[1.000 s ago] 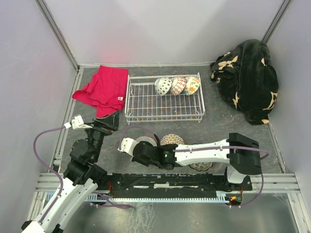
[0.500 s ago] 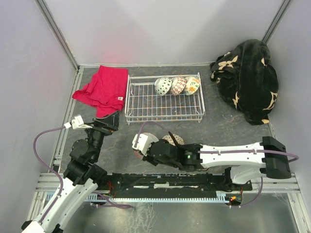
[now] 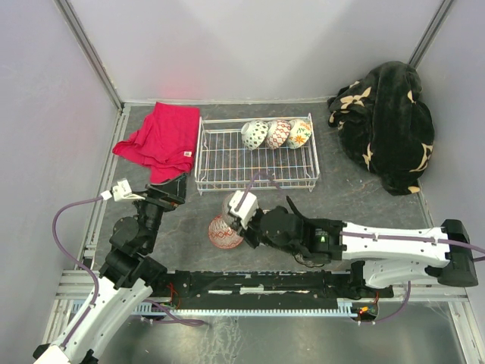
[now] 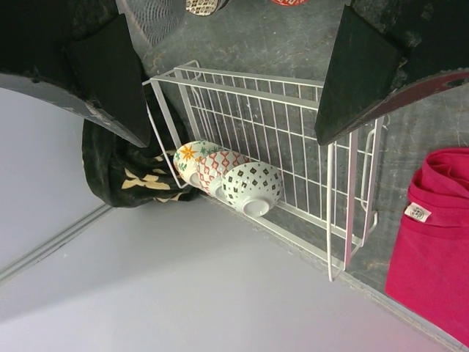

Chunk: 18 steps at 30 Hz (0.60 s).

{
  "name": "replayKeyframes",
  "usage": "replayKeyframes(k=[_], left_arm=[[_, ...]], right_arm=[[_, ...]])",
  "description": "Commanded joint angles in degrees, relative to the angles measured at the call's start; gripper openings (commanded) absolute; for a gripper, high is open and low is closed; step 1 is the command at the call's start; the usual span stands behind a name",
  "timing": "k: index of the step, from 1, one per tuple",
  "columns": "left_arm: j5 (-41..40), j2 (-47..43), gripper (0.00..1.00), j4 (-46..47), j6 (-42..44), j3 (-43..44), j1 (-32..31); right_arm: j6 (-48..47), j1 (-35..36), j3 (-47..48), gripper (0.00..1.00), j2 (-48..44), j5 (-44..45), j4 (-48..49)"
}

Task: Load the bowls into the dish rack
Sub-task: Pick up the bowl from the center of the board, then turn the bowl upside down on the dish rack.

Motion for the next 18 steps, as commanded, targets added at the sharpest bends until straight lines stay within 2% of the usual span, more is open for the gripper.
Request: replayKeyframes(k=[1, 10, 18], left_arm=[[-0.8, 0.1, 1.00, 1.5, 2.4, 0.1, -0.1], [-0.3, 0.2, 1.00, 1.6, 2.2, 0.1, -0.2], [-0.3, -0.2, 1.00, 1.5, 2.2, 0.2, -0.2]], right_arm=[[4.1, -6.4, 10.0, 0.02, 1.6, -2.7, 2.2], [10.4, -22.2, 24.4, 0.02, 11.9, -11.4, 2.5], [21.6, -35.1, 36.1, 0.02, 24.9, -23.4, 7.5]])
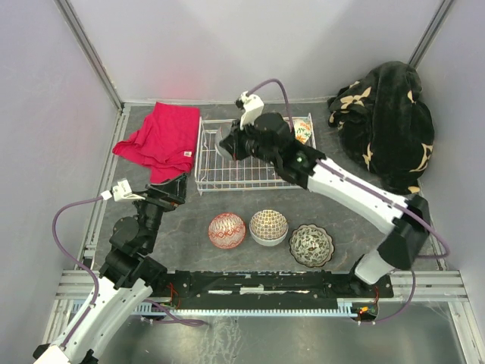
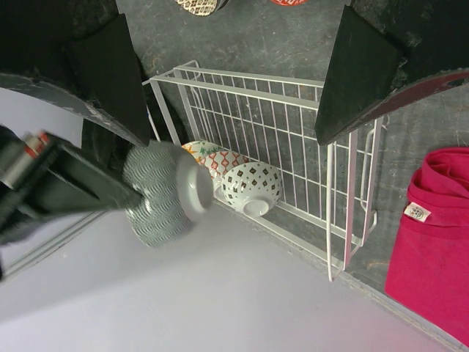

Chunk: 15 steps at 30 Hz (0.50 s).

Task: Load the bowls into the dish rack
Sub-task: Turn the bowl upside down on the dish rack.

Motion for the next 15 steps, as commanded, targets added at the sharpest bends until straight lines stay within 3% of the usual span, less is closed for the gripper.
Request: replayKeyframes(k=[1, 7, 15], left_arm=[[-0.3, -0.2, 1.00, 1.5, 1.9, 0.2, -0.1], [0.0, 0.2, 1.00, 1.6, 1.8, 0.2, -0.1], [0.2, 0.1, 1.00, 1.6, 1.7, 0.2, -0.1]], right_arm=[[8.9, -6.2, 8.0, 0.02, 6.1, -8.9, 8.9], [14.6, -11.0, 12.9, 0.02, 15.1, -12.8, 13.2], [19.1, -12.9, 11.8, 0.02, 22.1, -12.3, 21.6]])
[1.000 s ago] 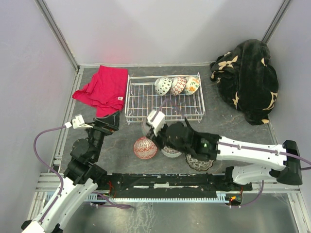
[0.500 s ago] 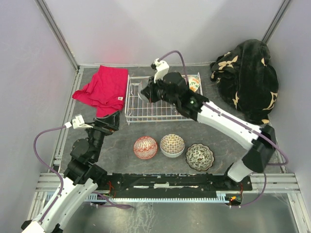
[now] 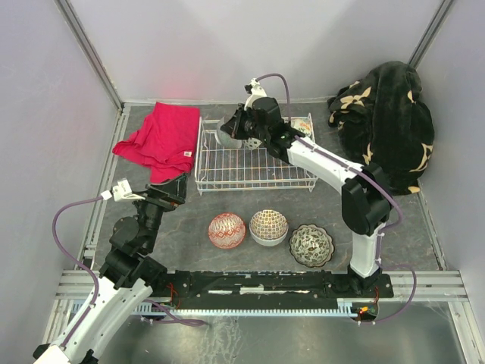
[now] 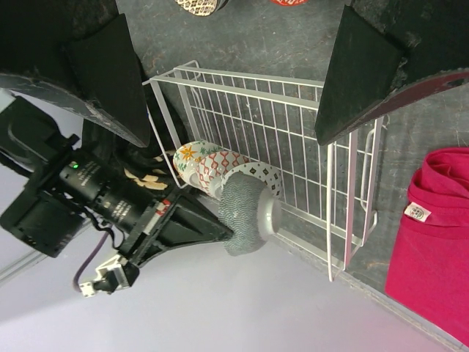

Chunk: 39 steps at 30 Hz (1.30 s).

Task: Load the bowls into the dish rack
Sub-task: Turn the bowl upside down on the dish rack.

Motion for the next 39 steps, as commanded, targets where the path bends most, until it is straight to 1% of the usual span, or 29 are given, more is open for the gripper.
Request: replayKeyframes(k=[1, 10, 22, 33, 39], left_arm=[[0.2, 0.1, 1.00, 1.6, 1.7, 0.2, -0.2], [0.4, -0.5, 1.00, 1.6, 1.7, 0.1, -0.1], [0.5, -0.1, 1.00, 1.7, 1.6, 0.2, -0.1], [0.7, -0.2, 1.00, 1.7, 1.6, 0.2, -0.1], [0.7, -0.2, 1.00, 1.8, 1.6, 0.2, -0.1]], right_arm=[[3.4, 0.1, 2.4, 0.02, 1.5, -0.7, 12.0], [5.4, -0.2, 0.3, 0.02, 6.1, 2.5, 18.8], [8.5, -0.5, -1.9, 0.02, 8.5, 5.9, 23.1], [11.2, -1.0, -4.5, 0.02, 10.4, 5.7, 27.9], [11.7, -1.0, -5.0, 0.02, 10.9, 5.8, 28.6]])
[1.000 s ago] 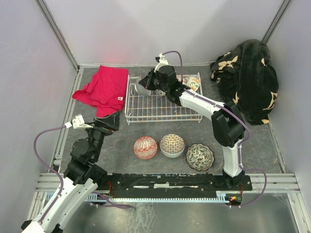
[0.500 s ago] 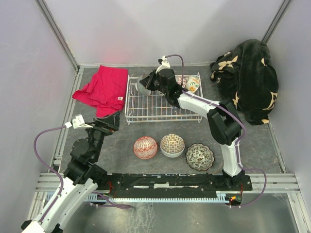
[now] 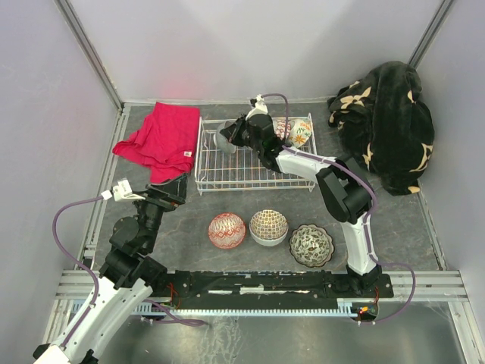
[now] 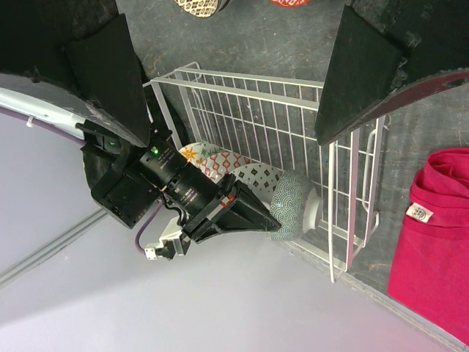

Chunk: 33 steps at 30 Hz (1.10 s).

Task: Load the bowls into the dish rack
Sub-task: Turn the bowl upside down on the dish rack.

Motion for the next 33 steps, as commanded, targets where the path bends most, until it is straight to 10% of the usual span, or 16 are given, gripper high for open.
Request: replayKeyframes(k=[1, 33], left_arm=[[0.4, -0.1, 1.00, 1.7, 1.6, 0.2, -0.1], [0.4, 1.0, 1.00, 2.5, 1.7, -0.2, -0.2]], right_arm=[[1.0, -0.2, 0.7, 0.02, -0.8, 0.3, 7.4], [1.7, -2.9, -6.7, 0.02, -1.3, -0.3, 11.0]])
